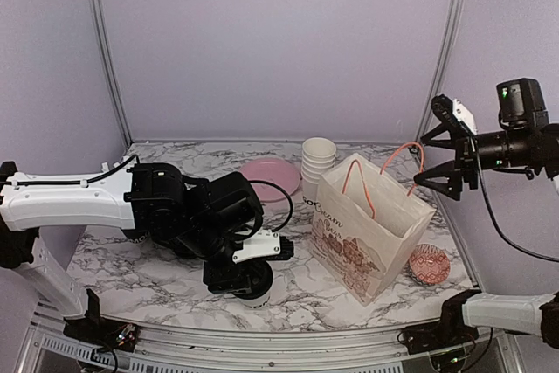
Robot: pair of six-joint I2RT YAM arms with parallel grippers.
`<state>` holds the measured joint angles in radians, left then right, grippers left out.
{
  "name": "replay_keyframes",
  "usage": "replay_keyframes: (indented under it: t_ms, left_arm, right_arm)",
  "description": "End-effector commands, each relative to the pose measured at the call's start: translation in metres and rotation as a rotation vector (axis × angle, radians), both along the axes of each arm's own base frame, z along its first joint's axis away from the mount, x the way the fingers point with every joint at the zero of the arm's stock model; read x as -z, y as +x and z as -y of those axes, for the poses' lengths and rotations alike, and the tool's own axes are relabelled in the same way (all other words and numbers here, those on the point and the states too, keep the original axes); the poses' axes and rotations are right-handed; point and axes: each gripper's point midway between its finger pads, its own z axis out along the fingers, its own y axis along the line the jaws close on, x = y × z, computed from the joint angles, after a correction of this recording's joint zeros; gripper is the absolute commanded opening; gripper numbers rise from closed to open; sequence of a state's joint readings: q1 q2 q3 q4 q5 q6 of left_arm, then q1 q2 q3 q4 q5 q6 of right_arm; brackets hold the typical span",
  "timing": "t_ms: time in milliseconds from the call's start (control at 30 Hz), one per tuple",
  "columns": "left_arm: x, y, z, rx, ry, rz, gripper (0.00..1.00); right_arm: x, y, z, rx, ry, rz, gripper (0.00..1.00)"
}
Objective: Pack the takeout coffee
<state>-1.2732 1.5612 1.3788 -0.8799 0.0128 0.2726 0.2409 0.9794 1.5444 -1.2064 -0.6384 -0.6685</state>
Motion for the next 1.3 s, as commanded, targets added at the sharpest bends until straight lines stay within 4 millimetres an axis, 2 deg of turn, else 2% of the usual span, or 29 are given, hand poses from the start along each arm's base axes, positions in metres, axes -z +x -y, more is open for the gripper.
replay_keyframes:
  t_ms: [0,200,333,500,633,800,967,1133,1267]
  left_arm:
    - [-0.011,0.007,0.005,-0.011,-0.034,0.019,0.66]
    - [-0.008,0.008,0.007,-0.010,-0.028,0.018,0.66]
    - [-0.012,0.008,0.006,-0.017,-0.039,0.018,0.66]
    - [-0.020,0.015,0.004,-0.037,-0.050,0.056,0.66]
    - [-0.032,0.022,-0.001,-0.058,-0.075,0.086,0.66]
    - [-0.052,0.032,-0.009,-0.090,-0.112,0.129,0.66]
    - [-0.091,0.058,-0.016,-0.168,-0.164,0.266,0.66]
    - [-0.149,0.076,-0.020,-0.250,-0.273,0.381,0.64]
    - [-0.195,0.075,-0.015,-0.258,-0.405,0.398,0.61]
  right_arm:
    - [0.054,0.012,0.004,0.036,-0.063,-0.188,0.99]
    - [0.069,0.022,0.008,0.082,-0.092,-0.225,0.96]
    - [0.083,0.035,0.012,0.124,-0.123,-0.262,0.85]
    - [0.100,0.037,0.003,0.071,-0.123,-0.378,0.54]
    - [0.104,0.041,0.000,0.064,-0.118,-0.413,0.43]
    - [0.100,0.049,-0.004,0.060,-0.109,-0.416,0.21]
    - [0.090,0.050,-0.022,-0.022,-0.116,-0.371,0.00]
    - [0.080,0.040,-0.047,-0.128,-0.104,-0.338,0.00]
    - [0.074,0.025,-0.057,-0.215,-0.079,-0.331,0.00]
